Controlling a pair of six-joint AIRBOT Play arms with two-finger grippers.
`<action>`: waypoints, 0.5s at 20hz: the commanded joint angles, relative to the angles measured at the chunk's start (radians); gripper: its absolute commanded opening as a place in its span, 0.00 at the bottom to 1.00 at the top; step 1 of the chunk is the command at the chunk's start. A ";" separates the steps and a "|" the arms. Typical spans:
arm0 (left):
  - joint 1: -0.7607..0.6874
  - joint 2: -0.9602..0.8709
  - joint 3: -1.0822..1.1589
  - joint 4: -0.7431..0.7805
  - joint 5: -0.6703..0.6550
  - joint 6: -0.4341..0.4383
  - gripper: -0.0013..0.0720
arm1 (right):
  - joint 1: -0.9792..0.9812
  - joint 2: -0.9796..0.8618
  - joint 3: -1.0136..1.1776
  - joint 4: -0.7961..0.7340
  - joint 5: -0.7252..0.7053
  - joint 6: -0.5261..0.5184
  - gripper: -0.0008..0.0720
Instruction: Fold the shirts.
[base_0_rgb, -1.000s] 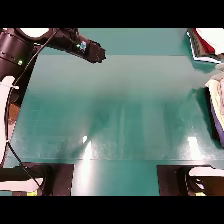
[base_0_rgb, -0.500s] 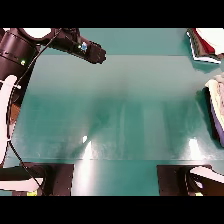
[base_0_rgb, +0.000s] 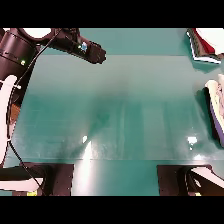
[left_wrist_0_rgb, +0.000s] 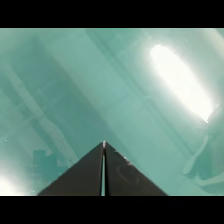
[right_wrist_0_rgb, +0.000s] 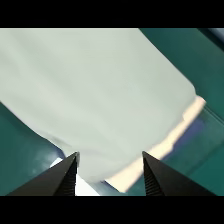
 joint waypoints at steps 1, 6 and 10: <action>-0.001 0.000 0.000 0.000 0.000 0.000 0.05 | -0.022 0.019 -0.040 -0.043 0.009 0.048 0.66; -0.001 0.000 0.000 -0.001 0.003 -0.001 0.05 | 0.138 0.019 -0.040 0.280 -0.002 0.048 0.65; -0.001 0.000 0.000 -0.001 -0.008 -0.001 0.05 | 0.423 0.019 -0.040 0.320 -0.022 0.048 0.63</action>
